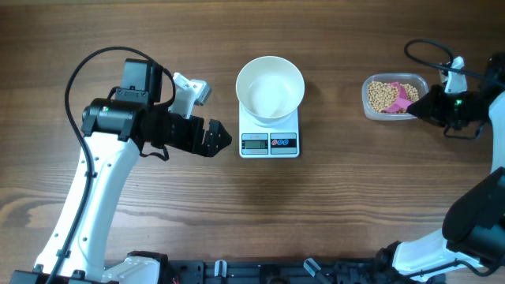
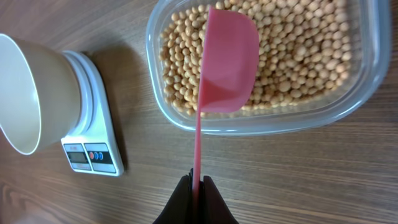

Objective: Scoop item into bowl and weigh 150g on scale
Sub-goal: 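Dip the pink scoop into the soybeans with the right gripper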

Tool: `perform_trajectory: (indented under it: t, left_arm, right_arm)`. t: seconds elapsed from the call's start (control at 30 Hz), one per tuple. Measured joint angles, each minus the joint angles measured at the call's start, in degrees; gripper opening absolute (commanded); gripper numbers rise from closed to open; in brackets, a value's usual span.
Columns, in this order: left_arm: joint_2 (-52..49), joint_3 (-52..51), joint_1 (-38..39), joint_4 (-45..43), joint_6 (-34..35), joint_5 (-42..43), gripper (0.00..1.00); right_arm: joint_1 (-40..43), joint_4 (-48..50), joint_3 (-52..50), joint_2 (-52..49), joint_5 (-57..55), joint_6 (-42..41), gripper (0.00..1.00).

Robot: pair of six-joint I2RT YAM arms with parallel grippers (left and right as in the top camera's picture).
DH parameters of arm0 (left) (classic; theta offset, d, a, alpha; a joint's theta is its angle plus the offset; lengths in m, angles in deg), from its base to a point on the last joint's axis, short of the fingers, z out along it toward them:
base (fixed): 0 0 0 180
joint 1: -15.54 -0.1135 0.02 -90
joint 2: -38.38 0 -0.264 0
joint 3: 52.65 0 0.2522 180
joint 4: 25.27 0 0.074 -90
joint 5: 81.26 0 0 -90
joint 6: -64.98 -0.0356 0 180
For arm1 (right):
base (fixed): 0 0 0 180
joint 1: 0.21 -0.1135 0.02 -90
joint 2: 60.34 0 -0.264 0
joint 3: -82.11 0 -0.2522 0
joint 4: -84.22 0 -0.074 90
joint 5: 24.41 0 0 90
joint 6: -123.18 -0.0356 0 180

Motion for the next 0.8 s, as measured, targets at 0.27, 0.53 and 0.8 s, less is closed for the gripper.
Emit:
perform_trajectory:
  t: [0.27, 0.53, 0.8]
  left_arm:
    - [0.0, 0.0, 0.0, 0.0, 0.0, 0.0, 1.0]
    - [0.0, 0.0, 0.0, 0.0, 0.0, 0.0, 1.0]
    - [0.0, 0.0, 0.0, 0.0, 0.0, 0.0, 1.0]
  right_arm:
    - [0.24, 0.87, 0.0, -0.31, 0.44, -1.09, 0.04]
    - [5.4, 0.48, -0.02, -4.87, 9.11, -0.07, 0.04]
    - [8.87, -0.59, -0.07, -5.14, 12.79, 1.49, 0.04]
